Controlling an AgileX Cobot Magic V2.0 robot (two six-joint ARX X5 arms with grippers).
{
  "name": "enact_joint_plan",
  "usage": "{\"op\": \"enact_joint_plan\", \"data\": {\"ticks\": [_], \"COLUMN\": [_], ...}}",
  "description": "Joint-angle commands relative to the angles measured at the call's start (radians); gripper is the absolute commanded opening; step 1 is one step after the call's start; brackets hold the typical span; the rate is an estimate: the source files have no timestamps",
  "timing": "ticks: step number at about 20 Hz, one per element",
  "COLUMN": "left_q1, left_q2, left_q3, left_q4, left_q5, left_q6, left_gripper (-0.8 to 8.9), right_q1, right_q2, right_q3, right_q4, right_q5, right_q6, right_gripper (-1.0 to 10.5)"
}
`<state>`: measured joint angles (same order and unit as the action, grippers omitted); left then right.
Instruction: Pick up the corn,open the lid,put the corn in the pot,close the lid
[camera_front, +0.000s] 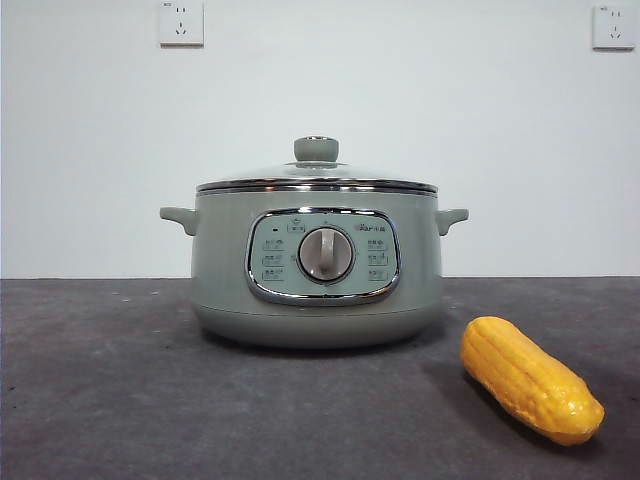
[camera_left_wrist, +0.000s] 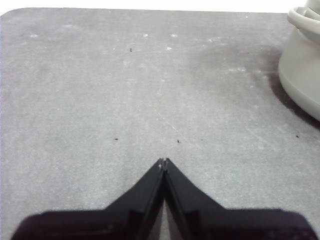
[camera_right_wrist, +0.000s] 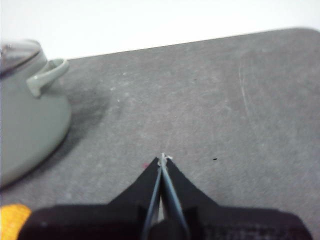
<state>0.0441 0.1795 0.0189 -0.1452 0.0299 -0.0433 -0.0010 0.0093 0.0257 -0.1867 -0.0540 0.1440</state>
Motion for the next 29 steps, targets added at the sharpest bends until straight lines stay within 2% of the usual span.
{"op": "enact_joint_plan", "data": {"ticks": [1,4,7,13,18,22,25,29], "left_q1": [0.003,0.003,0.003,0.003,0.003,0.003,0.002,0.002], "left_q2": [0.003,0.019,0.055,0.177,0.292,0.375,0.435,0.509], "left_q3": [0.022,0.068,0.130,0.275,0.416,0.502,0.540,0.576], "left_q4": [0.003,0.003,0.003,0.000,-0.045,-0.049,-0.049,-0.051], "left_q5": [0.014,0.061,0.109,0.189,0.325,0.505,0.635,0.772], "left_q6": [-0.014,-0.018,-0.037,-0.043,-0.050,-0.112,-0.134,-0.169], "left_gripper": [-0.01,-0.01,-0.01,-0.03,-0.03,-0.03,-0.03,-0.03], "right_q1": [0.000,0.000,0.000,0.000,0.001,0.001,0.001,0.001], "right_q2": [0.000,0.006,0.032,0.138,0.271,0.373,0.422,0.467], "right_q3": [0.009,0.046,0.102,0.257,0.412,0.520,0.560,0.584], "right_q4": [0.005,-0.021,-0.068,-0.164,-0.299,-0.437,-0.474,-0.468], "right_q5": [-0.007,-0.006,-0.006,-0.026,-0.117,-0.264,-0.338,-0.386], "right_q6": [0.129,0.195,0.229,0.243,0.237,0.212,0.233,0.249], "right_gripper": [-0.2,-0.2,-0.2,-0.2,-0.2,-0.1,-0.1,-0.1]}}
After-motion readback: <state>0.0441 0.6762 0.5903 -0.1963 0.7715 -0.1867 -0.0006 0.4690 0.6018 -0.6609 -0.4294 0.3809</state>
